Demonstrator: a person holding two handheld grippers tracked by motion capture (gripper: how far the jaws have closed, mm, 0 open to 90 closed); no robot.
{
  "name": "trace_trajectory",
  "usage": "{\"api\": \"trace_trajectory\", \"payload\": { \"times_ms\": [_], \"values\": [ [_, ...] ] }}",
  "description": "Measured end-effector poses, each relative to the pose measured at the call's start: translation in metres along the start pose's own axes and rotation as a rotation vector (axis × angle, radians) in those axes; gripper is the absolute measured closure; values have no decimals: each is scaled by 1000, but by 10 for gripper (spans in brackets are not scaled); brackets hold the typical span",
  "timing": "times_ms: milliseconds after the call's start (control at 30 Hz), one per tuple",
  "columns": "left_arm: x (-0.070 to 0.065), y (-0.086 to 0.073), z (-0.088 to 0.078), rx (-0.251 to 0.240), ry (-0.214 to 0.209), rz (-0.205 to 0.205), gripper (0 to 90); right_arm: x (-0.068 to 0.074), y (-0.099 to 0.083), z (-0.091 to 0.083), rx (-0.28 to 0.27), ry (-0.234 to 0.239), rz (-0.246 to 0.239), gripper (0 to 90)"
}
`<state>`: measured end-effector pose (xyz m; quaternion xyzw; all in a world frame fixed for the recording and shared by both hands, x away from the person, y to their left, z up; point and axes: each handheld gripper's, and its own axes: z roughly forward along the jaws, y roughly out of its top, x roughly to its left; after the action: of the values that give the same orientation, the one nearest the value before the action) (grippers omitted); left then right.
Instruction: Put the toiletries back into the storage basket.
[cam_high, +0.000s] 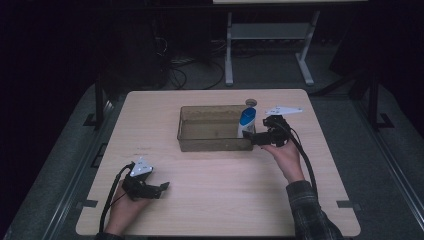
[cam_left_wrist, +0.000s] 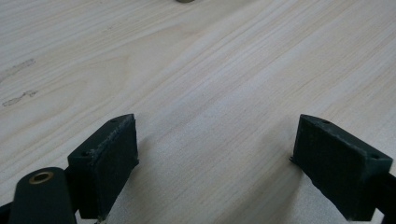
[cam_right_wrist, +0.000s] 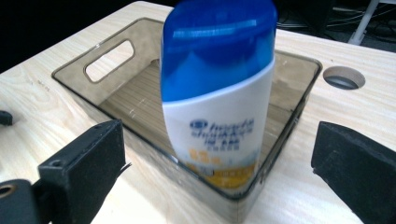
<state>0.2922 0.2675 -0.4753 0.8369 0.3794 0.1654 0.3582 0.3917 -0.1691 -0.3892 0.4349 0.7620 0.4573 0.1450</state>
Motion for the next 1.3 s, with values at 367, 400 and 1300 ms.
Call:
{"api": "trace_trajectory", "payload": {
  "times_ms": [367,400,1300],
  "values": [
    [0,0,1,-2,-1,3,126,0,-30,-17,21,-19,4,14],
    [0,0,1,-1,-1,3,127,0,-32,-19,23,-22,7,14],
    [1,0,0,2,-1,7,127,1,-89,-70,62,-61,-8,14]
  ]
}}
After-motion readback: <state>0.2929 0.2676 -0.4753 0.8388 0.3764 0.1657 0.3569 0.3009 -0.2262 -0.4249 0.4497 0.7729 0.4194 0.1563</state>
